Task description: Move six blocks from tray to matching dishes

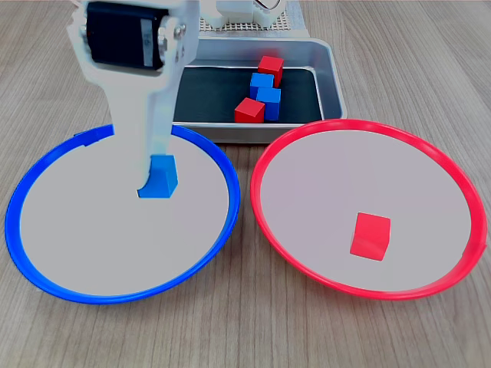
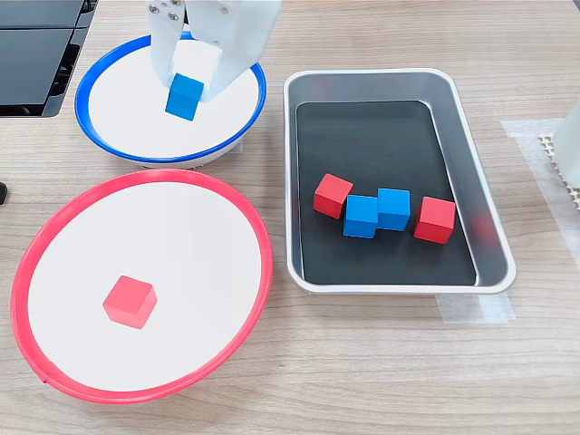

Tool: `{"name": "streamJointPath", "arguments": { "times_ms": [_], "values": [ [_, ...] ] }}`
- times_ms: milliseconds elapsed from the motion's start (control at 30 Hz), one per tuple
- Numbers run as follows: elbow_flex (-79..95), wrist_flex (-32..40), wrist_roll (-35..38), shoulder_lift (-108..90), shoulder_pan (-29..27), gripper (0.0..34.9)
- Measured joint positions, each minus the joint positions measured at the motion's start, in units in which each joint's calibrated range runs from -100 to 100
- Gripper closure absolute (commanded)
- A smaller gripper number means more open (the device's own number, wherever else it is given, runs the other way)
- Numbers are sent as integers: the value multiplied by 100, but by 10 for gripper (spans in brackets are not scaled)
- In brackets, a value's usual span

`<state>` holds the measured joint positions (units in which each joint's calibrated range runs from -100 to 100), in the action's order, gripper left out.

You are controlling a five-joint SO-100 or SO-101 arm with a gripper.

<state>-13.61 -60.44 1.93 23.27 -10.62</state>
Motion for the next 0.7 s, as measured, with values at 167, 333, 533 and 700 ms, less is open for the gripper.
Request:
{"name": "streamJointPath", "arguments": {
  "times_ms": [167,333,533,700],
  "values": [
    [154,-8,195,-128,-115,194],
    [1098,-383,752,-1074,-44,346],
    [3485,-799,1993,-3103,62,181],
    [4782,-742,2442,-3785,513,152]
  ]
}}
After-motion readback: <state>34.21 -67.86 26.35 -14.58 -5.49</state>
